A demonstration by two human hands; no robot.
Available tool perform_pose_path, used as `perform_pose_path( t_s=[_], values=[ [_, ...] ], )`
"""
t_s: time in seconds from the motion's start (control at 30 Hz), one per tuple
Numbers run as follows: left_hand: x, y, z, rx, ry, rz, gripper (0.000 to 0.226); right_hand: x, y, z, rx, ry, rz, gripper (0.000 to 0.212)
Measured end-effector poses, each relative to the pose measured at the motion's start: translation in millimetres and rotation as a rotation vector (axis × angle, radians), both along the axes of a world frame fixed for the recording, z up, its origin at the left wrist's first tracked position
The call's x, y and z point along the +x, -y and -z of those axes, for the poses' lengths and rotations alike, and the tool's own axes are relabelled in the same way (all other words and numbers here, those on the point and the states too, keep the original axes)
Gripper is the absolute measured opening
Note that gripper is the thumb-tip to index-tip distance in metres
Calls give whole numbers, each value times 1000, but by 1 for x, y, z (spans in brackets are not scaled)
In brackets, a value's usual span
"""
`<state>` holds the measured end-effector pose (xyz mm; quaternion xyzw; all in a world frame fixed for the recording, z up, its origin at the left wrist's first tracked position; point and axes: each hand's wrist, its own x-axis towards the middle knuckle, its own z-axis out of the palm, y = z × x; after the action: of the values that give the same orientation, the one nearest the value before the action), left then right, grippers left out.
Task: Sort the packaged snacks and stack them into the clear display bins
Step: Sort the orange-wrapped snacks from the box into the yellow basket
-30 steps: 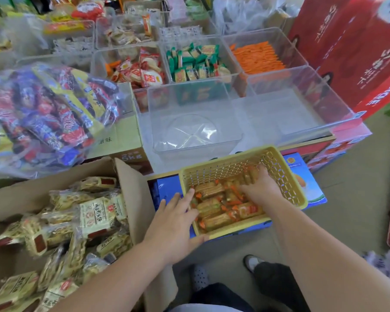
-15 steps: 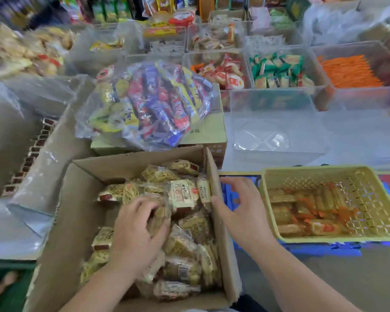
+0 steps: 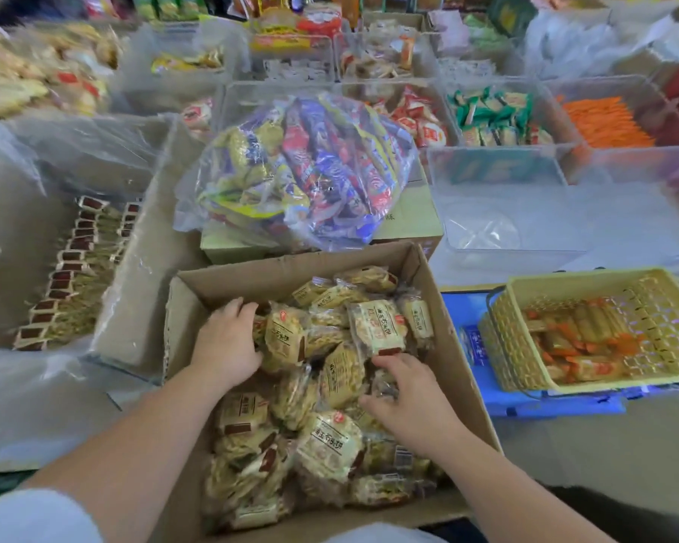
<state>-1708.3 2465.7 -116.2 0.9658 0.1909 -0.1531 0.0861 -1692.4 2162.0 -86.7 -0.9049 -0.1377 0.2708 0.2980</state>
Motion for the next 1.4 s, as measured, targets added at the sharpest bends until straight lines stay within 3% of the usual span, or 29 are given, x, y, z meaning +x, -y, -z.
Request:
perform_pose_path(
  t_s=[0.17,0.3,0.47,0.57,0.7,0.73,0.8,0.87,0.97,1.03,1.23,1.4],
  values=[
    [18,-5,17,118,-184,117,65,-5,-1,11,-60,24,15,66],
    [24,0,11,183,-184,153,41,-7,1,12,-68,46,35,62],
    [0,14,-10,32,-251,114,35,-5,-2,7,-10,208,95,41],
    [-30,22,-8,-89,-337,87,45,-4,-8,8,5,211,73,35],
    [-55,33,-8,-192,-503,90,83,-4,-15,11,-16,174,21,36],
    [-55,33,-11,-245,-520,61,82,-4,-16,11,-20,172,15,36],
    [-49,30,-12,-401,-389,-77,55,-2,-17,11,-19,175,10,35],
    [-37,23,-9,-432,-155,-228,42,0,-18,10,-12,170,14,31],
    [-11,10,2,-387,63,-401,47,1,-20,9,-10,162,32,26],
    [7,4,11,-442,86,-484,58,2,-19,10,-8,156,42,27],
    [32,-9,37,-332,-99,-371,58,-1,-11,13,13,165,28,33],
    [37,-13,43,-197,-328,-287,76,-4,-7,13,47,152,37,36]
  ],
)
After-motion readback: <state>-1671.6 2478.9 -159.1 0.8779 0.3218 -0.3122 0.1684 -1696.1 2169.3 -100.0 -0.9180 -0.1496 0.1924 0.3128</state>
